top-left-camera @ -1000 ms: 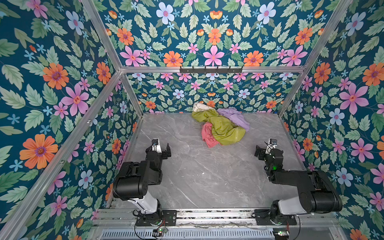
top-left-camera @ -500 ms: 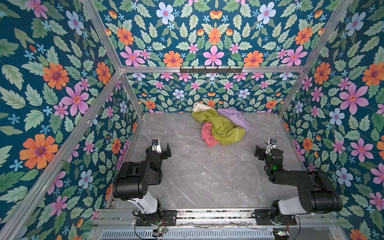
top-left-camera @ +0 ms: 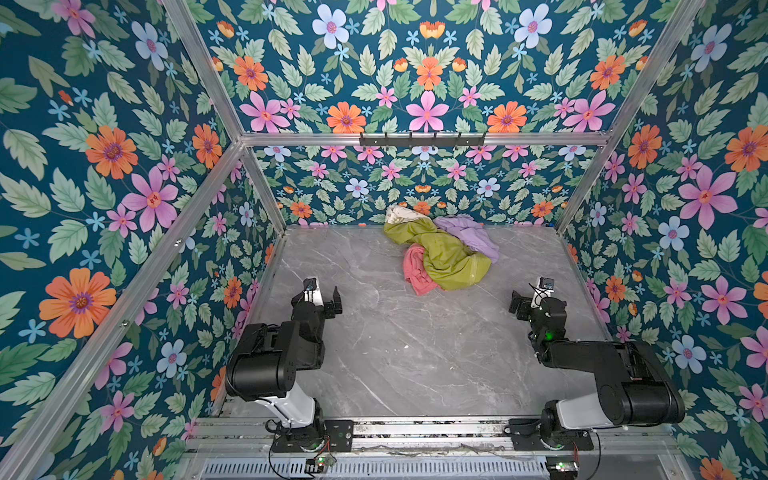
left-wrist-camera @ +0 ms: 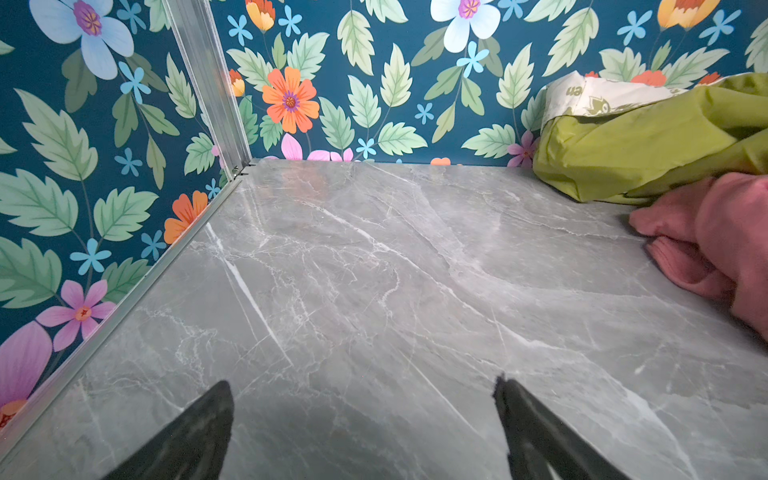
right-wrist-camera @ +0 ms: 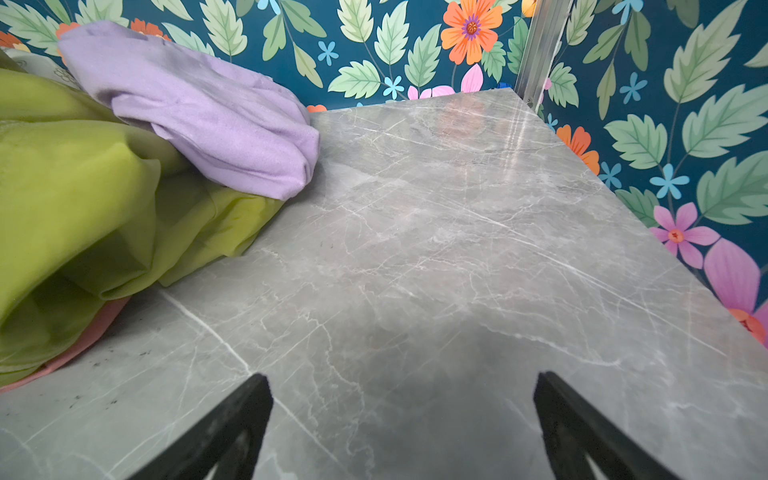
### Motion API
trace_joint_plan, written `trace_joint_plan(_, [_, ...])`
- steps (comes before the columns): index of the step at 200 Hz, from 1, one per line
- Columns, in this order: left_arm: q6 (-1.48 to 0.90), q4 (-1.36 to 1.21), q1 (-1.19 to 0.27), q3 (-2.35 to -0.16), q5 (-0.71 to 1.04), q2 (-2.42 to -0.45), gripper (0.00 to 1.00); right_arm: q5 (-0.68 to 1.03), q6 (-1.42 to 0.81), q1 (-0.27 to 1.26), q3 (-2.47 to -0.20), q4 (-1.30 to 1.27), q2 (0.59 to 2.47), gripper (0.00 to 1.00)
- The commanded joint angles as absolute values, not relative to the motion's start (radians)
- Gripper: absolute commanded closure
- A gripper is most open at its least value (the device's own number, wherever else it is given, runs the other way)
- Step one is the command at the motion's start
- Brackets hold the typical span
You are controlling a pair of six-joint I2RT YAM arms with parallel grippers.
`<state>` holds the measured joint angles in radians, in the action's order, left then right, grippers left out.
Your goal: Pick out a specific cloth from the pile
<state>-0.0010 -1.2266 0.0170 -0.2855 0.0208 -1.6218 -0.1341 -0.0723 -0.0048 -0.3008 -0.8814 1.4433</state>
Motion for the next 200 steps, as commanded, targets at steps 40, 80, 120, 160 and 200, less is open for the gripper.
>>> trace_joint_plan(40, [-0.004,-1.256,0.017,-0.286,0.021,-1.617,0.00,-0.132,-0.061,0.004,-0.299,-0.903,1.436,0.00])
trace_joint_plan(80, [-0.003,-1.256,0.017,-0.286,0.021,-1.617,0.00,-0.130,-0.063,0.004,-0.305,-0.897,1.438,0.00])
trace_joint_plan(120, [-0.003,-1.256,0.016,-0.285,0.021,-1.617,0.00,-0.131,-0.061,0.004,-0.302,-0.900,1.437,0.01])
trace_joint_plan(160, [0.011,-1.269,-0.003,-0.272,-0.009,-1.605,0.00,-0.153,-0.050,0.019,-0.279,-0.906,1.391,0.01])
trace_joint_plan(200, [0.005,-1.142,-0.053,-0.291,-0.195,-1.501,0.00,-0.196,-0.044,0.036,-0.262,-0.903,1.347,0.00])
